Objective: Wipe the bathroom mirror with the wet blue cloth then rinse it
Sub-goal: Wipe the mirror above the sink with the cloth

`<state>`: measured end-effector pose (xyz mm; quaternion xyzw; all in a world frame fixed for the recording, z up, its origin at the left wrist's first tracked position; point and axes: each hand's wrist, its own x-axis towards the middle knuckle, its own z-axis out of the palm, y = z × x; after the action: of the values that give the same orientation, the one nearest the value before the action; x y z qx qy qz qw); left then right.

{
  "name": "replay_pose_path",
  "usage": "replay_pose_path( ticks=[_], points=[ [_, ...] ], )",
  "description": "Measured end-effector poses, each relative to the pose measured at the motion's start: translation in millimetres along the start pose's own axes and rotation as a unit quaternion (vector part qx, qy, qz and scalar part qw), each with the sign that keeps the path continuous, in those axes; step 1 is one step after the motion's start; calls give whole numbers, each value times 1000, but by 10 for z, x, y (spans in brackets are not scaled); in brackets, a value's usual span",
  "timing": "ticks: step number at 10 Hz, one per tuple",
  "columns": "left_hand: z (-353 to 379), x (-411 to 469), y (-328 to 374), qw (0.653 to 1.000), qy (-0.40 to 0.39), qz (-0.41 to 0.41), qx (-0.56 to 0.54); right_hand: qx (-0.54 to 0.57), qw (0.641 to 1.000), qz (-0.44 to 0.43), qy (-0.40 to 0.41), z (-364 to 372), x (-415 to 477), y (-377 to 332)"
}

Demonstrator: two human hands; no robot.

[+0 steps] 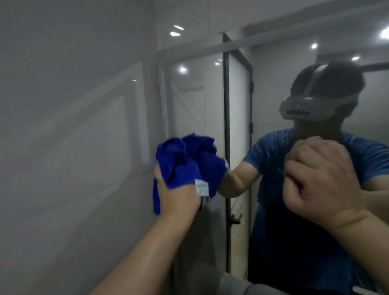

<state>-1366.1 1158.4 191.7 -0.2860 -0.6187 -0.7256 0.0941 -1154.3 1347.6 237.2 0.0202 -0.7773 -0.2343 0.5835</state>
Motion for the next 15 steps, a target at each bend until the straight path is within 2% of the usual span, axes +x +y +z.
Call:
replay_pose_path(
  ticks=[1, 2, 3, 4, 5, 6, 7, 8, 9, 10, 11, 12, 14, 15],
  points=[
    [4, 197, 312, 992, 26, 76, -99, 0, 1000, 4, 6, 1, -7, 7],
    [-61, 151, 16, 923, -27, 261, 281, 5, 1000, 17, -9, -5, -30, 16],
    [-148, 19, -259, 902, -31, 293, 316, 8, 1000, 24, -13, -11, -12, 9],
    [-189, -125, -212, 932, -43, 222, 284, 23, 999, 33, -30, -54, -14, -12],
    [7, -76, 150, 952, 1, 179, 249, 40, 997, 43, -48, -71, -37, -23],
    [353, 341, 842, 964, 72, 145, 209, 49, 996, 46, -58, -83, -2, 0],
    [509, 792, 1459, 929, 105, 233, 268, 44, 997, 41, -40, -85, 3, -8],
    [628, 1007, 1709, 921, 114, 246, 281, 32, 998, 36, -28, -68, -7, -13],
    [682, 928, 1502, 896, 131, 272, 326, 25, 998, 49, -34, -65, -4, -34],
    [614, 843, 1243, 892, 129, 269, 340, 53, 996, 59, -52, -109, 95, -46],
    [487, 653, 816, 892, 104, 261, 355, 50, 997, 52, -15, -297, 415, 161],
    [276, 563, 335, 885, 73, 283, 362, -23, 983, 158, 89, -600, 851, 632],
    [187, 572, 114, 876, 72, 292, 376, -65, 965, 242, 72, -1001, 1385, 1118],
    [188, 581, 93, 872, 76, 287, 389, -89, 967, 227, 75, -1020, 1353, 1158]
  ],
)
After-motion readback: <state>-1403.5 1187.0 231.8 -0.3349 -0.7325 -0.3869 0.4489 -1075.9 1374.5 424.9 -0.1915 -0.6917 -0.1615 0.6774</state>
